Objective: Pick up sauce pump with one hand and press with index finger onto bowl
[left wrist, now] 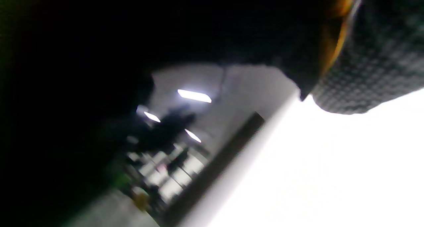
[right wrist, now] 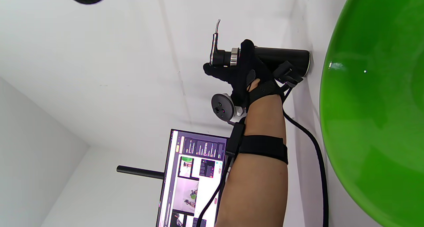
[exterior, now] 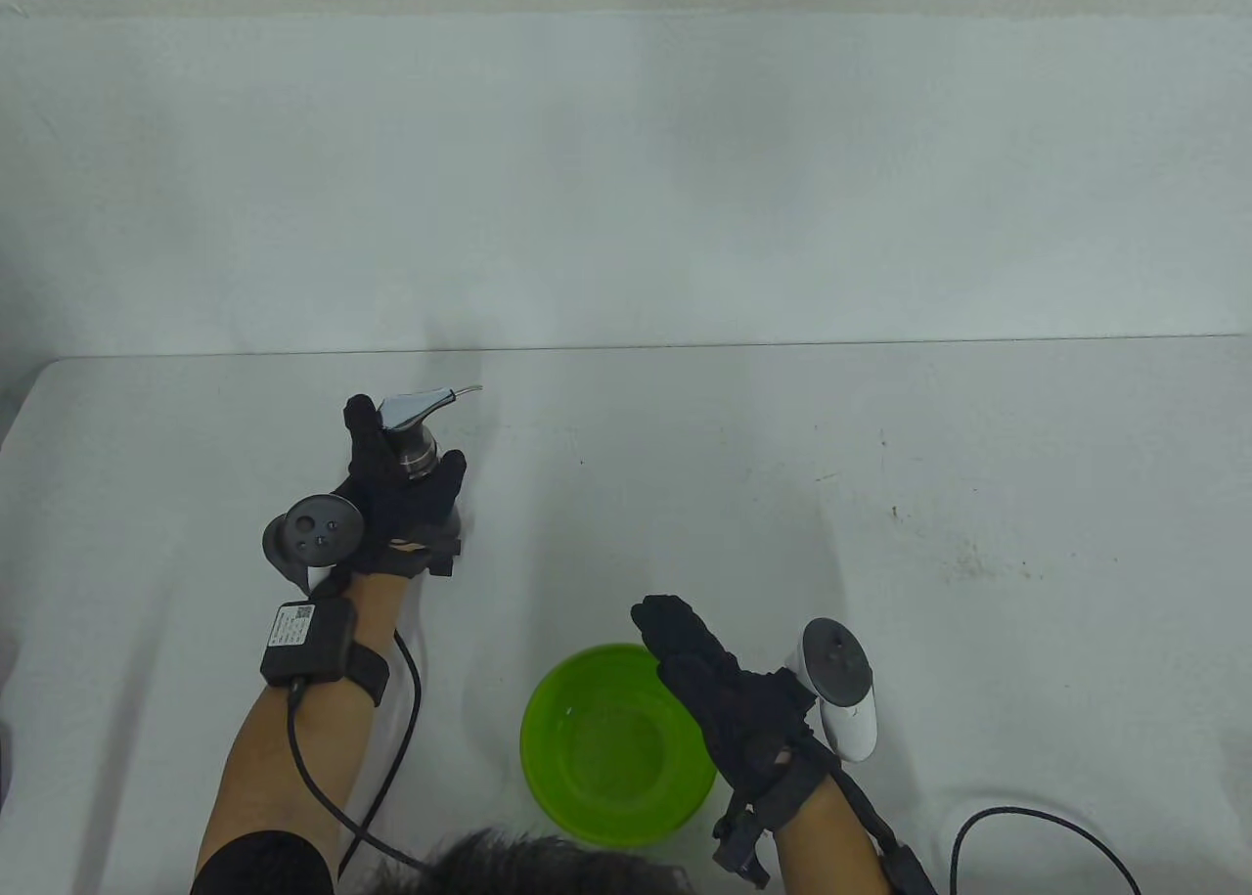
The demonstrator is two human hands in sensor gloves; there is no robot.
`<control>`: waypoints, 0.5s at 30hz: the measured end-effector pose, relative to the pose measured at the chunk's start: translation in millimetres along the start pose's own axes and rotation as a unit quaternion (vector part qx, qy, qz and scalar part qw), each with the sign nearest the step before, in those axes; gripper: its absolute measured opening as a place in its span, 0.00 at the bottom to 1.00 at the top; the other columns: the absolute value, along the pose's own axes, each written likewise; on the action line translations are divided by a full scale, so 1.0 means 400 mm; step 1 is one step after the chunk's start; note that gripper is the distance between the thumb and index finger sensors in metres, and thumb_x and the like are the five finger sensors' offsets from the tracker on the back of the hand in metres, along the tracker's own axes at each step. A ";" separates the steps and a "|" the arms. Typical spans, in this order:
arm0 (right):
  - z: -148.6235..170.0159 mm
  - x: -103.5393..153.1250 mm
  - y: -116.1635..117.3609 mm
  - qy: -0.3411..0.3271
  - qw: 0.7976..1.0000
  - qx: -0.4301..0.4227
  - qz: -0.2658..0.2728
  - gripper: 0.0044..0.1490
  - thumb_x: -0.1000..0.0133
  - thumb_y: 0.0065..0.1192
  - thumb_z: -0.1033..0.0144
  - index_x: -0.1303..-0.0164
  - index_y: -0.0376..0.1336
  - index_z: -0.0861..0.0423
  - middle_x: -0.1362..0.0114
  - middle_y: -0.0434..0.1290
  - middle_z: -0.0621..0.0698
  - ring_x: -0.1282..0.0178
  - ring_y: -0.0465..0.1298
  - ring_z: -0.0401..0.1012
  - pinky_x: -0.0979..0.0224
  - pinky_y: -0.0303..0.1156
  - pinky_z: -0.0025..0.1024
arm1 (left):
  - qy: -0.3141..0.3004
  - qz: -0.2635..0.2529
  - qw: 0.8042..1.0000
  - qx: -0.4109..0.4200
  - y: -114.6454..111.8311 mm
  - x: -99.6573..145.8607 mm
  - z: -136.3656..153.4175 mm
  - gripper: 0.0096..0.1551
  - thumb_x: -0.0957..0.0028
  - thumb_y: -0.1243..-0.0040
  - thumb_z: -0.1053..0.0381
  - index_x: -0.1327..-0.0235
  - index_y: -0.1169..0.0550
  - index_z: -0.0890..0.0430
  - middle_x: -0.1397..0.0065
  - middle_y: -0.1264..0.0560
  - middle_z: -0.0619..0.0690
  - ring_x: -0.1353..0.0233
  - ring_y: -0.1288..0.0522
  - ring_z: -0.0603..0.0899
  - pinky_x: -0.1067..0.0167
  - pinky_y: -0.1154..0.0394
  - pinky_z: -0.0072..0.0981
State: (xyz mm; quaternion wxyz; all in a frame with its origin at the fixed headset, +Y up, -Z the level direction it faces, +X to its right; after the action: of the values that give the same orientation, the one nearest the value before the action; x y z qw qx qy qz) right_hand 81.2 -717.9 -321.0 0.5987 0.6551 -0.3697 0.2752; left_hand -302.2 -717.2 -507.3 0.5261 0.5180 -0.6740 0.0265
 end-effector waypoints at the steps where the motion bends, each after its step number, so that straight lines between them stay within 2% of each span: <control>1: 0.000 0.001 -0.001 -0.001 1.000 -0.001 0.002 0.49 0.40 0.44 0.32 0.20 0.36 0.49 0.12 0.41 0.59 0.15 0.43 0.63 0.20 0.46 0.60 | -0.007 0.002 1.000 -0.002 0.004 0.003 -0.011 0.76 0.64 0.15 0.34 0.33 0.66 0.29 0.30 0.34 0.43 0.43 0.14 0.61 0.47 0.11 0.56; 4: 0.000 0.001 -0.001 0.000 1.000 -0.004 0.002 0.49 0.40 0.44 0.32 0.20 0.36 0.49 0.12 0.41 0.59 0.15 0.43 0.64 0.20 0.47 0.60 | -0.013 0.022 1.000 -0.017 0.022 -0.008 -0.046 0.76 0.61 0.16 0.33 0.32 0.67 0.29 0.29 0.35 0.43 0.43 0.14 0.60 0.47 0.11 0.53; 7: 0.000 0.001 0.000 0.001 1.000 -0.005 0.001 0.49 0.40 0.44 0.32 0.20 0.37 0.50 0.12 0.41 0.59 0.15 0.43 0.64 0.20 0.47 0.60 | -0.010 0.053 0.998 -0.015 0.064 -0.043 -0.109 0.75 0.59 0.18 0.31 0.33 0.69 0.26 0.27 0.36 0.41 0.43 0.14 0.59 0.45 0.10 0.50; 9: 0.002 0.002 0.000 0.003 1.000 -0.007 0.002 0.49 0.40 0.44 0.32 0.20 0.37 0.50 0.12 0.42 0.59 0.15 0.44 0.64 0.20 0.47 0.60 | -0.010 0.056 0.998 -0.002 0.103 -0.065 -0.158 0.75 0.58 0.18 0.31 0.33 0.69 0.24 0.27 0.35 0.41 0.43 0.14 0.60 0.45 0.10 0.50; 10: 0.004 0.001 0.001 0.005 1.000 -0.008 0.001 0.49 0.40 0.44 0.32 0.20 0.37 0.50 0.12 0.41 0.59 0.15 0.44 0.64 0.20 0.47 0.60 | -0.006 0.074 0.997 0.005 0.130 -0.077 -0.196 0.75 0.58 0.18 0.31 0.33 0.69 0.23 0.27 0.35 0.42 0.42 0.14 0.59 0.45 0.10 0.50; 15: 0.004 0.000 0.008 0.006 1.000 -0.014 -0.006 0.49 0.40 0.44 0.32 0.20 0.37 0.49 0.12 0.42 0.59 0.15 0.45 0.65 0.20 0.48 0.60 | -0.052 0.127 0.990 -0.018 0.221 -0.083 -0.352 0.74 0.57 0.18 0.32 0.32 0.68 0.21 0.26 0.36 0.42 0.41 0.15 0.59 0.43 0.10 0.51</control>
State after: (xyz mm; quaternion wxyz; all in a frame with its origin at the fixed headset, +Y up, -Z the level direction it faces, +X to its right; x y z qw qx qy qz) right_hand 78.3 -719.6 -319.4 0.6116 0.6473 -0.3662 0.2700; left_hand -273.7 -572.4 -424.0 0.4921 0.4191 -0.7611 0.0545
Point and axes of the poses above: the tracker on the back of each hand, its own z axis roughly to the little-finger side, its own x axis roughly from the fingertips to the wrist, y = z × x, the point moved 3 cm from there along -x, roughly from the wrist to the fingertips
